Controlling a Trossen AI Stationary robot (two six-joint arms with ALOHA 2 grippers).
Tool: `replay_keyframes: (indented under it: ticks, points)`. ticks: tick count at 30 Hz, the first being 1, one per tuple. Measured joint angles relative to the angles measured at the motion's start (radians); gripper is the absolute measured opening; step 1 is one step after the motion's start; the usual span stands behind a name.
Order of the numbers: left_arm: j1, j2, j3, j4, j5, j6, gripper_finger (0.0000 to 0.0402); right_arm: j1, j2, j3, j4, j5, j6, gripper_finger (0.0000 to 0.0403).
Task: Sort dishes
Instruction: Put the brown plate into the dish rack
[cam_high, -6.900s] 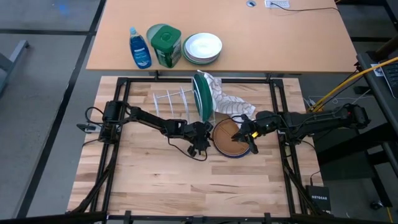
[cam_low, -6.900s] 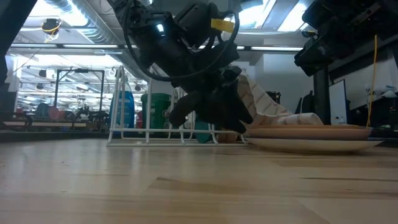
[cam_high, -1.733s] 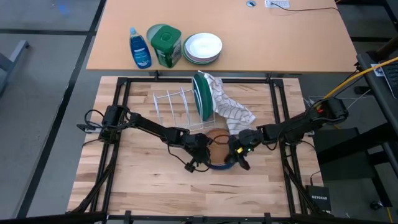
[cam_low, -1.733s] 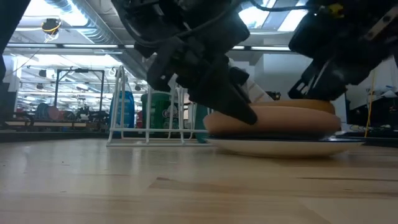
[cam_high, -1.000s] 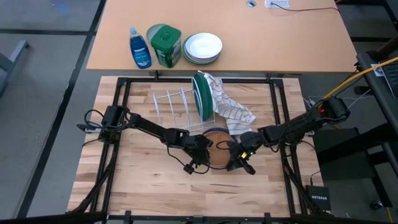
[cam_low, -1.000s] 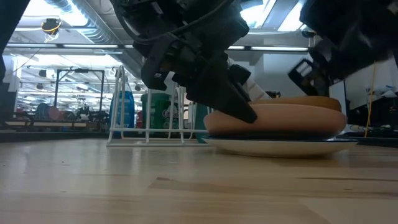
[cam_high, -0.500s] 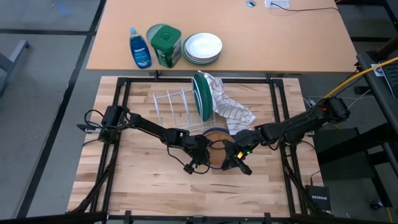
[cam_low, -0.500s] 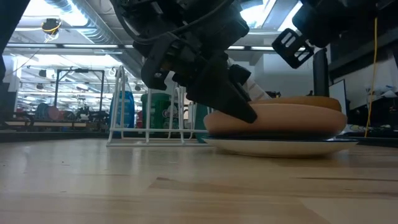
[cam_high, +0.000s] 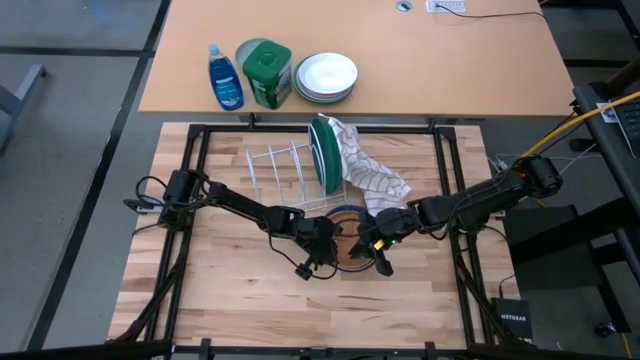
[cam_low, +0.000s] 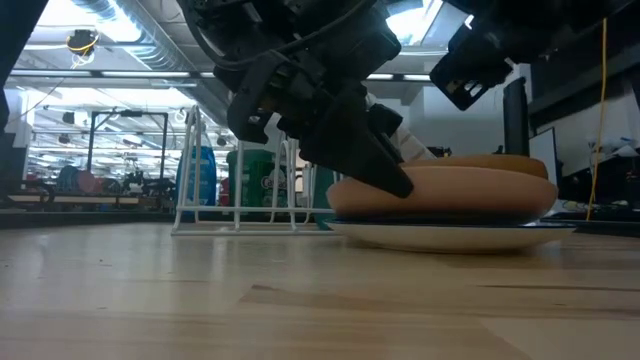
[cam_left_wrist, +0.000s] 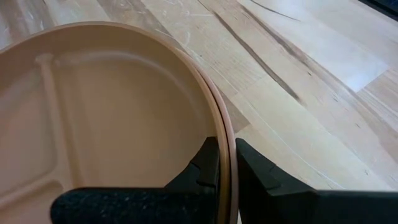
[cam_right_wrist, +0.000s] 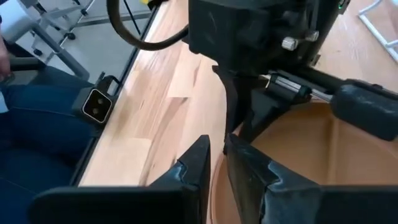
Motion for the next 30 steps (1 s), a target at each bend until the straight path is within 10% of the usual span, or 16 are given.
replay_keyframes:
  ticks: [11, 18, 30]
  points:
    - [0.000, 0.000, 0.000, -0.001, 0.000, 0.000, 0.0017, 0.000, 0.000, 0.000, -0.139, -0.001, 0.023, 0.0143]
    - [0.000, 0.000, 0.000, -0.001, 0.000, 0.000, 0.0017, 0.000, 0.000, 0.000, -0.313, -0.078, -0.232, 0.0211]
    - [0.000, 0.000, 0.000, -0.001, 0.000, 0.000, 0.0017, 0.000, 0.010, 0.000, -0.403, -0.024, -0.429, 0.0203]
